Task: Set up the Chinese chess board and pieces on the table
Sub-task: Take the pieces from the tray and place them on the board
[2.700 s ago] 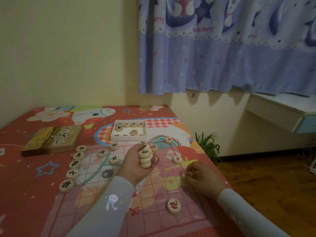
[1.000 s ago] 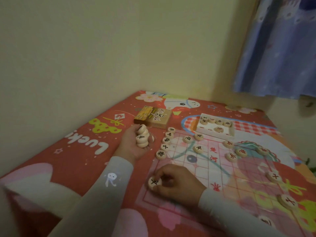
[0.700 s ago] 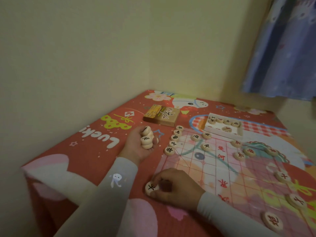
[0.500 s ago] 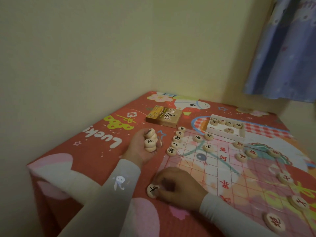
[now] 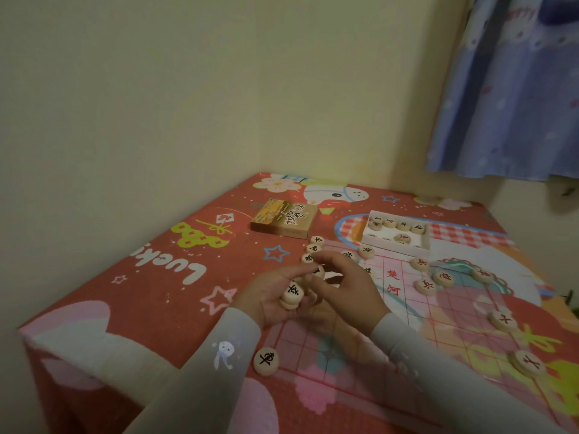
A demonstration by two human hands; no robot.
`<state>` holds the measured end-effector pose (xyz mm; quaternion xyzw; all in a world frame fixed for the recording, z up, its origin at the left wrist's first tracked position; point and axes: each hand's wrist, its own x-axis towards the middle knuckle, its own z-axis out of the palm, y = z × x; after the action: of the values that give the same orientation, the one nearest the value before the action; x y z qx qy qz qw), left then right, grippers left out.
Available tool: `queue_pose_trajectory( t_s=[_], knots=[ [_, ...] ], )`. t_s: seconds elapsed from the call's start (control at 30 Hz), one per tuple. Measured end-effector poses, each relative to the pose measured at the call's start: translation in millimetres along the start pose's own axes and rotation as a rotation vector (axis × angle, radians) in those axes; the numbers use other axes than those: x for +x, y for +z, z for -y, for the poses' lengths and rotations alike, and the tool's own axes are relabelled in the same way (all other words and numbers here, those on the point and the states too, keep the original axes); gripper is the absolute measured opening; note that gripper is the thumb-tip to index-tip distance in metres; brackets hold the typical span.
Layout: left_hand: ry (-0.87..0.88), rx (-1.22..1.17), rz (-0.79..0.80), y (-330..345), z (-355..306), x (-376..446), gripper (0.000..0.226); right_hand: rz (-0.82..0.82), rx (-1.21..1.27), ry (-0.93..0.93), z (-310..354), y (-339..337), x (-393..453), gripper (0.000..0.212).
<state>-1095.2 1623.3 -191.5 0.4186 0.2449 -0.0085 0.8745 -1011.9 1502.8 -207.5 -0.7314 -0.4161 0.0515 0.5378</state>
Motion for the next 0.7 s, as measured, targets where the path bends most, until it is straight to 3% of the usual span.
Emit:
queue_pose_trajectory(
  t_s=[0.17, 0.3, 0.7],
  knots=[
    [0.009, -0.047, -0.027, -0.9, -1.3, 8.8, 0.031, -0.055, -0.030, 0.009, -7.4, -3.6, -3.0, 0.038],
    [0.040, -0.171, -0.092, -7.6, -7.3, 15.8, 0.025, -0.076, -0.040, -0.029, -7.2, -8.7, -5.6, 0.040],
    [0.095, -0.189, -0.235, -23.6, -19.4, 23.2, 0.018, -0.052, -0.084, 0.029, -21.7, -8.1, -4.7, 0.033]
  ],
)
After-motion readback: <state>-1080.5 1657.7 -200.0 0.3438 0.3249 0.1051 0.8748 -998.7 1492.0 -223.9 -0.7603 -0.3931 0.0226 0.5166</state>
